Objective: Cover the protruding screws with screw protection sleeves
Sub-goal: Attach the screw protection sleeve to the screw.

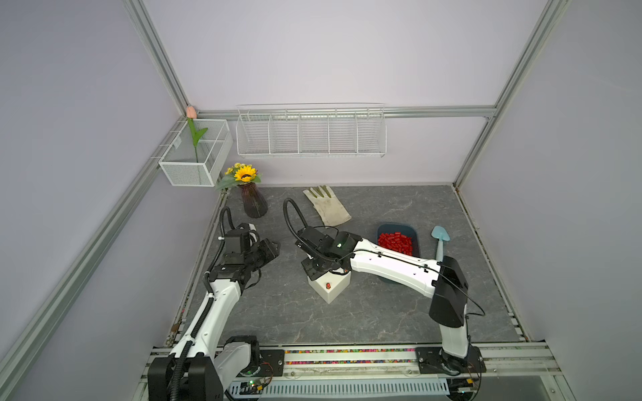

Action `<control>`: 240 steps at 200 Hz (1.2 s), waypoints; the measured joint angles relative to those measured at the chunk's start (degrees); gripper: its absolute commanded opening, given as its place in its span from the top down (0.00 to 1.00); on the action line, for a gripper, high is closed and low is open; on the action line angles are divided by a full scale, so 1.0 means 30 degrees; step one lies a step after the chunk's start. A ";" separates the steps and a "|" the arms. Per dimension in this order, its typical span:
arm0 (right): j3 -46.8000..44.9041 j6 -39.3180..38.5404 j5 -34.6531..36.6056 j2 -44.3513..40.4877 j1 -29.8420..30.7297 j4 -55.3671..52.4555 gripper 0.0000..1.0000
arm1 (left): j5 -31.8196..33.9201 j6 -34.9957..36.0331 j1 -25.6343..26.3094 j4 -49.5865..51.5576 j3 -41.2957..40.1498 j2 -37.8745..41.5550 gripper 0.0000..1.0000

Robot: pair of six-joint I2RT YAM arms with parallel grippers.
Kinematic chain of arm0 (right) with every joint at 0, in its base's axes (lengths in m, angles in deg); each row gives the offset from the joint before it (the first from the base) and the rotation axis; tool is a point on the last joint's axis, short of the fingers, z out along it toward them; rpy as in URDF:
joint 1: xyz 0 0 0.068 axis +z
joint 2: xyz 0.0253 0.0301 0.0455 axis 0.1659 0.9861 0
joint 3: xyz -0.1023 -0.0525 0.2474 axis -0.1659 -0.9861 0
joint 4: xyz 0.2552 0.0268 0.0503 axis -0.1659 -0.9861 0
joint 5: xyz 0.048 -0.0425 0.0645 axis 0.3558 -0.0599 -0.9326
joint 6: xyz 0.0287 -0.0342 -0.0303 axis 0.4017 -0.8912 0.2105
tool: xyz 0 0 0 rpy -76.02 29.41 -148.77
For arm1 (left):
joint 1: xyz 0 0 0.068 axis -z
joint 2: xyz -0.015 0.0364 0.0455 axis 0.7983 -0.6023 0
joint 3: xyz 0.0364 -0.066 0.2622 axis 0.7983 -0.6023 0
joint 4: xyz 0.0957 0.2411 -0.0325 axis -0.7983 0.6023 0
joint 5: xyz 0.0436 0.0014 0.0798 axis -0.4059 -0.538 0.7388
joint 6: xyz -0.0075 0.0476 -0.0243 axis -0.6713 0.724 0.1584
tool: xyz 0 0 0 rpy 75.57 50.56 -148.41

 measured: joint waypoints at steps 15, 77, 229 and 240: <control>0.0015 0.0007 -0.0058 0.0007 0.0000 -0.0007 0.85 | -0.0051 0.0000 -0.0015 0.0000 0.0000 0.0000 0.51; 0.0015 0.0015 -0.0204 0.0109 -0.0146 -0.0131 0.84 | -0.0058 0.0000 -0.0036 -0.0051 -0.0219 0.0138 0.51; 0.0015 0.0080 -0.1115 0.0342 -0.0393 -0.0044 0.84 | -0.0058 -0.0015 -0.0124 -0.0073 -0.0335 0.0146 0.51; 0.0015 0.0080 -0.1115 0.0342 -0.0393 -0.0036 0.84 | -0.0051 -0.0029 -0.0124 -0.0073 -0.0335 0.0146 0.50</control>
